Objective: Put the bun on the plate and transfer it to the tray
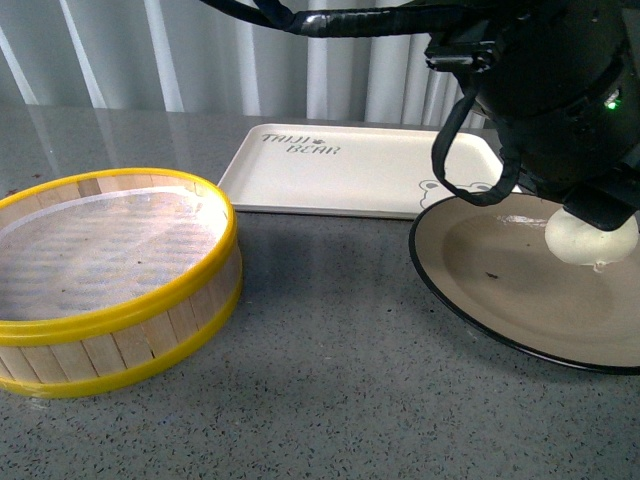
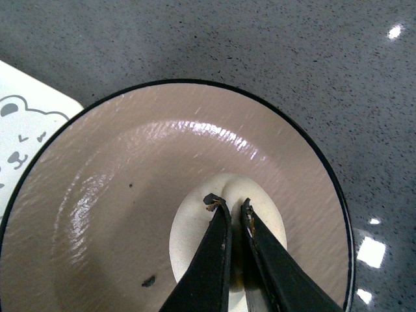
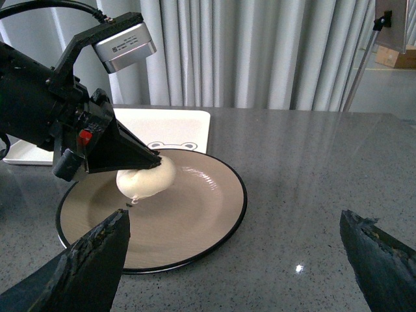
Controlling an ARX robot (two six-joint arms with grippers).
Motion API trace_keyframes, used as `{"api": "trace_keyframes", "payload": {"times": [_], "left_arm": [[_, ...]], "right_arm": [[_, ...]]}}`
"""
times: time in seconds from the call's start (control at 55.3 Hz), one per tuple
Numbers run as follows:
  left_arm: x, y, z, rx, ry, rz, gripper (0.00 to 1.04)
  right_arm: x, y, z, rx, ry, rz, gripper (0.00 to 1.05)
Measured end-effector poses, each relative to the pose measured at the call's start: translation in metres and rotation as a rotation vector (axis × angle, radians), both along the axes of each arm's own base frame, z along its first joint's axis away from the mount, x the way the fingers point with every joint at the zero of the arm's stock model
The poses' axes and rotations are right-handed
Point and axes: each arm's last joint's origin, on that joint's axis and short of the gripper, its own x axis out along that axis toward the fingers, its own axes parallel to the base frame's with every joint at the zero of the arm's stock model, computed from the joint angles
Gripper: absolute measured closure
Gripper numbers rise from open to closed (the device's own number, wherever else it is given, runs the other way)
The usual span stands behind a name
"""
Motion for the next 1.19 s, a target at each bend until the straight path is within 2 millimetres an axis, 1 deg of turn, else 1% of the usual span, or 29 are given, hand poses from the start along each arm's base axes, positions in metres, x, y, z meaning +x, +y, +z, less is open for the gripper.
{"api": "trace_keyframes", "payload": {"times": [0.09,0.127,0.181,0.325,0.416,0.687,0.922,1.193], "left_arm": [[0.006,-0.01,-0.007,0.007,-0.041,0.033,1.01],[0.011,-0.014,-0.012,0.014,-0.042,0.039,1.01],[0.014,-0.016,-0.016,0.023,-0.045,0.046,1.01],[0.027,-0.016,-0.022,0.035,-0.046,0.066,1.01],[0.03,-0.015,-0.024,0.043,-0.053,0.073,1.01],[0.03,-0.014,-0.028,0.053,-0.045,0.052,1.01],[0.025,-0.009,-0.045,0.097,-0.017,0.042,1.01],[0.025,-0.009,-0.046,0.092,-0.021,0.049,1.01]], "right_arm": [[0.0,0.0,0.0,0.0,0.0,0.0,0.08],[0.0,0.0,0.0,0.0,0.0,0.0,0.08],[0.0,0.0,0.0,0.0,0.0,0.0,0.08],[0.0,0.0,0.0,0.0,0.0,0.0,0.08],[0.0,0.0,0.0,0.0,0.0,0.0,0.08],[0.0,0.0,0.0,0.0,0.0,0.0,0.08],[0.0,0.0,0.0,0.0,0.0,0.0,0.08],[0.0,0.0,0.0,0.0,0.0,0.0,0.08]]}}
